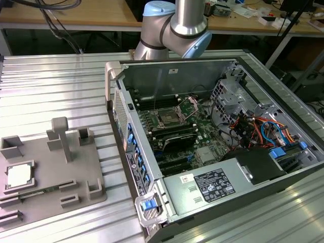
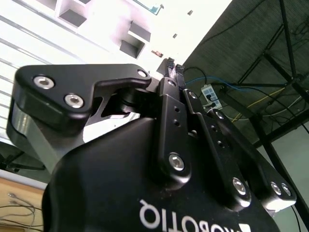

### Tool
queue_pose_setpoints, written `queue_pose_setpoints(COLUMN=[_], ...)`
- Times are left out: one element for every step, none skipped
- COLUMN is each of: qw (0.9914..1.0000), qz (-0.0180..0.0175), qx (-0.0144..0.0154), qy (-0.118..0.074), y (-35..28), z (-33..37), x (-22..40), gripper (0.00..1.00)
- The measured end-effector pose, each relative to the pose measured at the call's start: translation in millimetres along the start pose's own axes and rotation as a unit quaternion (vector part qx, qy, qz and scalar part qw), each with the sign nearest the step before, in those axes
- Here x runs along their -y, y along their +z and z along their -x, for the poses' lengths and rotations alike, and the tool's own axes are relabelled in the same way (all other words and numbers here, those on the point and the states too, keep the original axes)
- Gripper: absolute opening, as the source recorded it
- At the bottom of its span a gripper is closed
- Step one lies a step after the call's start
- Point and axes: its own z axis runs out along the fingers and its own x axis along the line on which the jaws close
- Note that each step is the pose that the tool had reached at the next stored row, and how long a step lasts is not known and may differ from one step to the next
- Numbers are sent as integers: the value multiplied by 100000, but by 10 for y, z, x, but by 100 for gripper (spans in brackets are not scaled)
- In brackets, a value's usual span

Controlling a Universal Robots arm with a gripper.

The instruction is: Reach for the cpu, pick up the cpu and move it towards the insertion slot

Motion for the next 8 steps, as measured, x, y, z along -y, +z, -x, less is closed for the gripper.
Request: queue_pose_setpoints(qw=[100000,100000,100000,100000,100000,100000,100000,100000], qz=[0,-5,-3,-3,-2,-1,-1,-1], qx=[-3,-7,-5,-2,-2,0,-1,-1], qy=[-3,-4,0,-1,-4,-6,-4,-5], y=[0,-1,0,0,0,0,0,0], z=[-10,-16,-31,-37,-40,-40,-40,-41], x=[0,0,0,-1,0,0,-1,-1], gripper=[11,11,11,11,11,11,11,11])
